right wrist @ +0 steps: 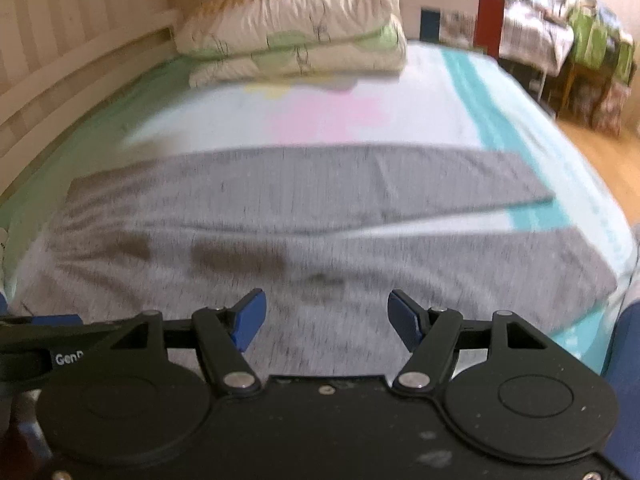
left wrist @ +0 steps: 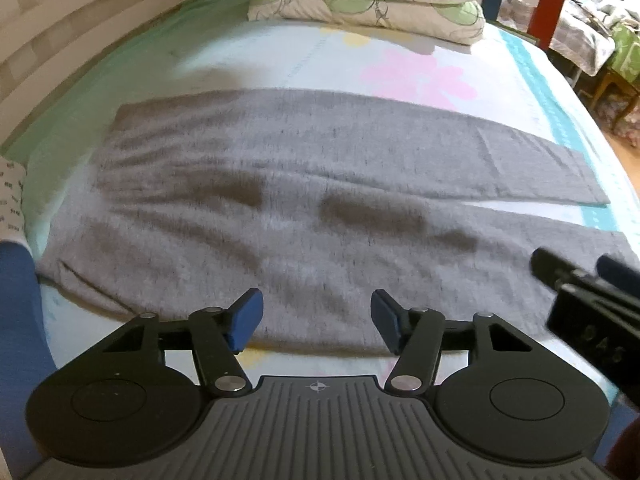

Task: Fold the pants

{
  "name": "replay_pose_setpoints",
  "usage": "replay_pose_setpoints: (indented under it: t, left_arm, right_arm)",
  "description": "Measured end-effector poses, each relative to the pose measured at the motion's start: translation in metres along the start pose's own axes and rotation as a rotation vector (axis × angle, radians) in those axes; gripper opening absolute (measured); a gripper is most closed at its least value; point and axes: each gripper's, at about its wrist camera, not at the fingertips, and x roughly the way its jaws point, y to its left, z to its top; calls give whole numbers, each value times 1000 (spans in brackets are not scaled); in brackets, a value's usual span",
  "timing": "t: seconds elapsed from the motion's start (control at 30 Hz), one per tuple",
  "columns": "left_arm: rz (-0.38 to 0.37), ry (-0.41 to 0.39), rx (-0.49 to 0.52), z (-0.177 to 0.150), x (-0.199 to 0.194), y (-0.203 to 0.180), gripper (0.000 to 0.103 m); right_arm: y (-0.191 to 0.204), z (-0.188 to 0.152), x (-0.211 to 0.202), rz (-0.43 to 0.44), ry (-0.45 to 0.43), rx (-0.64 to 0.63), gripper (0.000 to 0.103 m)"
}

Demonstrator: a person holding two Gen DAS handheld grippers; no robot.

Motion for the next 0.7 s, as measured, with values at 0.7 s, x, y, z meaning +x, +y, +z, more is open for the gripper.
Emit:
replay_pose_setpoints:
  t: [0.7]
  left_arm:
    - [20, -63, -6, 102, 85, 10, 58]
  right_arm:
    - [-45, 97, 165, 71, 17, -144, 68]
